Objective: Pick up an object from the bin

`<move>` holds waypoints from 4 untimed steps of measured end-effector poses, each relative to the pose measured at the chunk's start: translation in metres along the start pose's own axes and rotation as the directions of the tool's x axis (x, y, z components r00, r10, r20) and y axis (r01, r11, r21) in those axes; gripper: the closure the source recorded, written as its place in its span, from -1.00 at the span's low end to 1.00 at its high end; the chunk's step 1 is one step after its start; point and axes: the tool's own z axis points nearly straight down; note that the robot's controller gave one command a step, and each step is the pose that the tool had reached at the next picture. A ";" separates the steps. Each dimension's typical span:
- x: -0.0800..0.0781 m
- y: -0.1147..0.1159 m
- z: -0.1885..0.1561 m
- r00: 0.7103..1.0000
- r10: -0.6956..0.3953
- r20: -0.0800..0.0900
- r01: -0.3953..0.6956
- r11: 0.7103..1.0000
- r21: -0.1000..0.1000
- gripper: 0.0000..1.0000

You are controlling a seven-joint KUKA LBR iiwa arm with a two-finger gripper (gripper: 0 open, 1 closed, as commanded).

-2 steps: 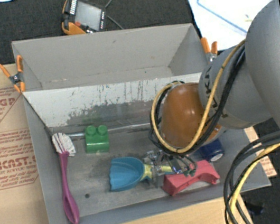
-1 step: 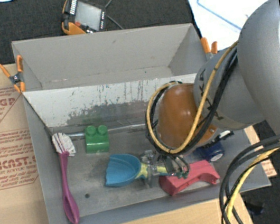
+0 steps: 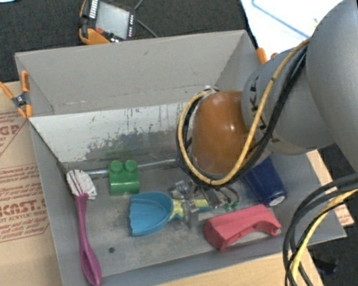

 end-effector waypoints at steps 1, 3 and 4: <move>0.017 -0.004 0.013 0.973 0.232 0.000 -0.232 0.973 -0.003 1.00; 0.002 -0.011 0.014 0.999 0.038 0.004 -0.038 0.999 -0.003 1.00; 0.010 -0.006 0.014 0.986 0.169 0.003 -0.169 0.986 -0.002 1.00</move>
Offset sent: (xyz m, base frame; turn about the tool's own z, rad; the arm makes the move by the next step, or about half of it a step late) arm 0.0039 -0.0097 -0.0139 0.0027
